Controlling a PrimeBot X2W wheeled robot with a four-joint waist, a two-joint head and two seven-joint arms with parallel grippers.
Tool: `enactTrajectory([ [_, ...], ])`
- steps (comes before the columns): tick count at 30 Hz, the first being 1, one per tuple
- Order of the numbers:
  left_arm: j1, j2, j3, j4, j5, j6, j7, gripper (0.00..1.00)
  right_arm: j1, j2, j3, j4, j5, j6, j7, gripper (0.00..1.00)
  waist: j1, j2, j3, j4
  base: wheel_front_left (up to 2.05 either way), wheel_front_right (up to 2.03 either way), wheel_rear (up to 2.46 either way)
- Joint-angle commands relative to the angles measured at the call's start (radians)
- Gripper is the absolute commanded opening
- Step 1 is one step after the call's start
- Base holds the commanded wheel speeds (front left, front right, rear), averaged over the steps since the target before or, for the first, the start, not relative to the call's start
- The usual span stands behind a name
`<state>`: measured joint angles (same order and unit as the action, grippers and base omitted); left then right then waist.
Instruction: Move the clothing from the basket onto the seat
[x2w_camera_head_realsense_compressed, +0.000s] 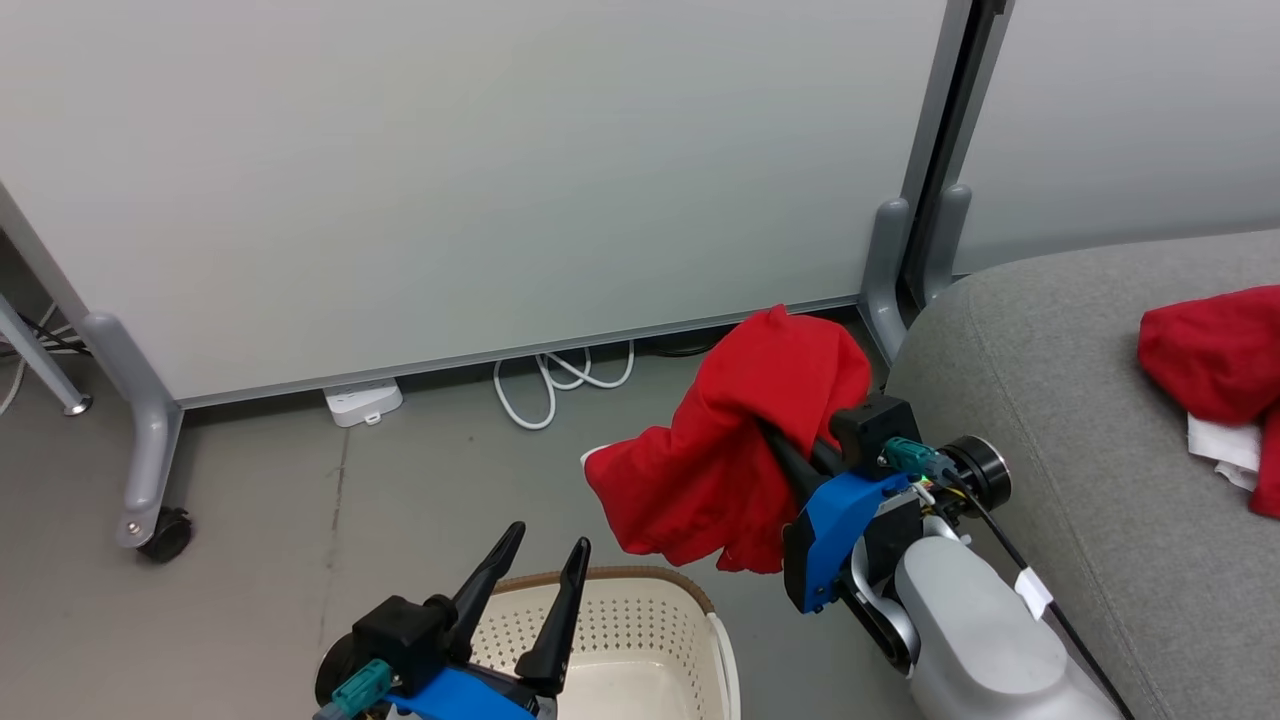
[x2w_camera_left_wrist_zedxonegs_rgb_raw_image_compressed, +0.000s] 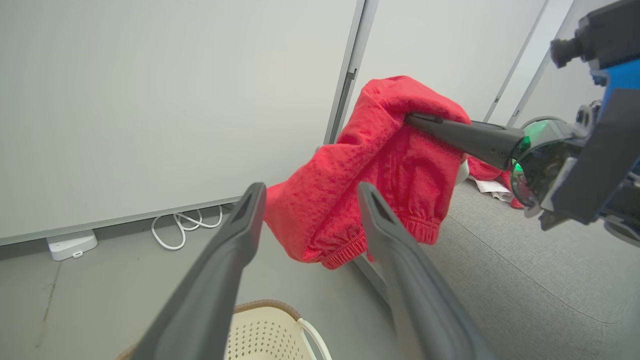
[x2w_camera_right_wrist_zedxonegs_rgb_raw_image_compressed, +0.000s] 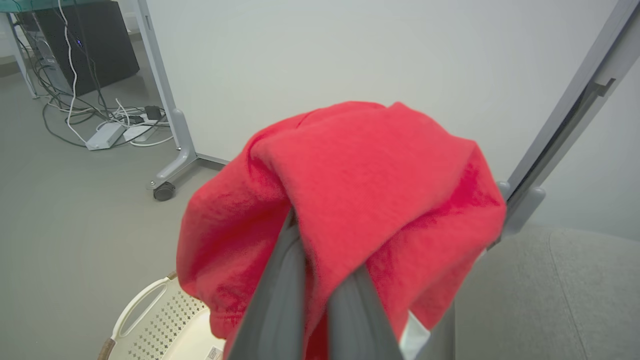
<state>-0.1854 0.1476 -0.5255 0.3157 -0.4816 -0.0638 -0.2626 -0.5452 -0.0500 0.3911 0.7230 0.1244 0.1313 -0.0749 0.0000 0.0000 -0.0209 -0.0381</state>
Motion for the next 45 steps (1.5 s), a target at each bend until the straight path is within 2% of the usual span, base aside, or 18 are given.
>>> enactTrajectory([
  [1,0.007,-0.002,0.012,0.000,0.012,-0.005,-0.003,1.00,0.008,-0.001,-0.004,-0.006,-0.003,-0.001,0.000,0.00,0.0000,0.0000,0.004,-0.012,0.00,0.00,0.00],
  [6,0.014,-0.018,0.045,0.003,0.049,-0.026,-0.003,1.00,-0.005,-0.001,-0.012,-0.011,-0.006,-0.001,0.001,0.00,0.0000,0.0000,0.011,-0.082,0.00,0.00,0.00],
  [12,0.008,-0.037,0.069,0.010,0.083,-0.043,-0.003,1.00,-0.007,-0.001,-0.021,-0.004,-0.023,-0.001,0.005,0.00,0.0000,0.0000,0.018,-0.202,0.00,0.00,0.00],
  [21,-0.016,-0.063,0.086,0.019,0.116,-0.058,-0.003,1.00,-0.012,0.000,-0.040,-0.008,-0.033,-0.001,0.003,0.00,0.0000,0.0000,0.037,-0.378,0.00,0.00,0.00],
  [27,-0.019,-0.072,0.087,0.026,0.128,-0.061,-0.003,1.00,-0.007,0.000,-0.044,-0.012,-0.026,-0.001,-0.001,0.00,0.0000,0.0000,0.053,-0.462,0.00,0.00,0.00],
  [34,-0.033,-0.079,0.074,0.032,0.140,-0.065,-0.003,1.00,0.003,0.000,-0.061,-0.017,-0.027,-0.001,-0.007,0.00,0.0000,0.0000,0.072,-0.489,0.00,0.00,0.00],
  [39,-0.036,-0.078,0.072,0.039,0.142,-0.066,-0.003,1.00,-0.001,0.000,-0.089,-0.017,-0.035,-0.001,-0.009,0.00,0.0000,0.0000,0.090,-0.470,0.00,0.00,0.00],
  [45,-0.067,-0.076,0.062,0.036,0.152,-0.067,-0.003,1.00,-0.072,-0.001,-0.202,-0.025,-0.067,-0.001,-0.006,0.00,0.0000,0.0000,0.150,-0.422,0.00,0.00,0.00],
])
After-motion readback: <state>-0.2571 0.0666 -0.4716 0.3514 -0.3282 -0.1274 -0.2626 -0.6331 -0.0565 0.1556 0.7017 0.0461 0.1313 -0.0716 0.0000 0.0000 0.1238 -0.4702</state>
